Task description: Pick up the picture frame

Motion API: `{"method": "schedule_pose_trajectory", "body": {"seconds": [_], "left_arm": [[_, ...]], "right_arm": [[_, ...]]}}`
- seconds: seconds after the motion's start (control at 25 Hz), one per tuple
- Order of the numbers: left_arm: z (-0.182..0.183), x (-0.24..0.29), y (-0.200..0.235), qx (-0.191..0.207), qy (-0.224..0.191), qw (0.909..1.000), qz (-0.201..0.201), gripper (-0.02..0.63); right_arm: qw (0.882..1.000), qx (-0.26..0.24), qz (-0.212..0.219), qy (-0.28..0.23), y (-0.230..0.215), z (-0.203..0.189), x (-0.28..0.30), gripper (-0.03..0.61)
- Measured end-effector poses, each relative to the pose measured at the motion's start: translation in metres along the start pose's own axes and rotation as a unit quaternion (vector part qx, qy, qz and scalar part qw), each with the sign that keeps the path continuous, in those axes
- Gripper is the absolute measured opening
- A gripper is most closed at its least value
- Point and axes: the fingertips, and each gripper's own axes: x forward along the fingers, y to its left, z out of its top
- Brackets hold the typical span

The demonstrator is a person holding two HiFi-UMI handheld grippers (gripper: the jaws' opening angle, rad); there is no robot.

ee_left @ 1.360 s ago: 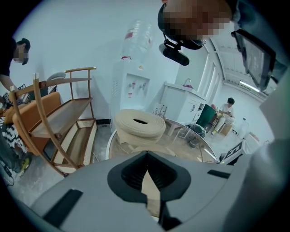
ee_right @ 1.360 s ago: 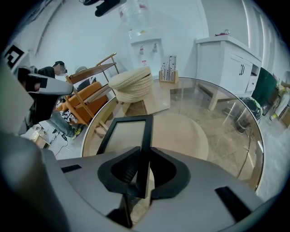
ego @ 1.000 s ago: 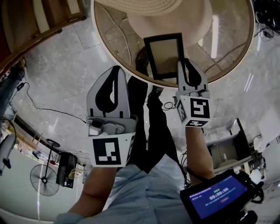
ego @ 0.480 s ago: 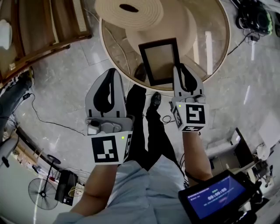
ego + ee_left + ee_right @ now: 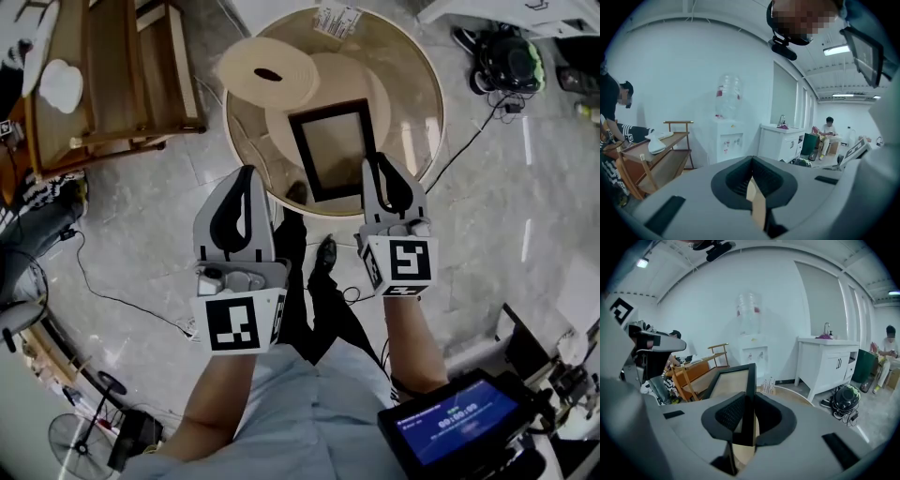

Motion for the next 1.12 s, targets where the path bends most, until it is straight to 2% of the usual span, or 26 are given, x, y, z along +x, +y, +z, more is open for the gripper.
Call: {"method": "schedule_pose_trajectory", "body": {"seconds": [0.24,0.44,0.76,0.96,1.12], "left_arm": [[0.043,-0.026,-0.026,0.007,-0.046,0.9989,0.000,0.011],[0.090,-0.051,-0.052,-0.003,-0.089,0.9960,0.000,0.011],[0.158,-0.117,-0.081,0.022,-0.161,0.9867,0.010,0.011],[0.200,-0.155,-0.094,0.045,-0.200,0.9785,0.020,0.011],[0.217,-0.182,-0.108,0.066,-0.220,0.9730,0.020,0.011]], "right_arm": [[0.999,-0.027,0.000,-0.047,-0.007,0.051,-0.042,0.078],[0.994,-0.050,-0.003,-0.098,-0.007,0.108,-0.084,0.078],[0.977,-0.085,0.001,-0.198,0.015,0.197,-0.177,0.078],[0.965,-0.096,0.001,-0.243,0.027,0.226,-0.235,0.078],[0.958,-0.109,0.004,-0.266,0.035,0.236,-0.271,0.078]]}}
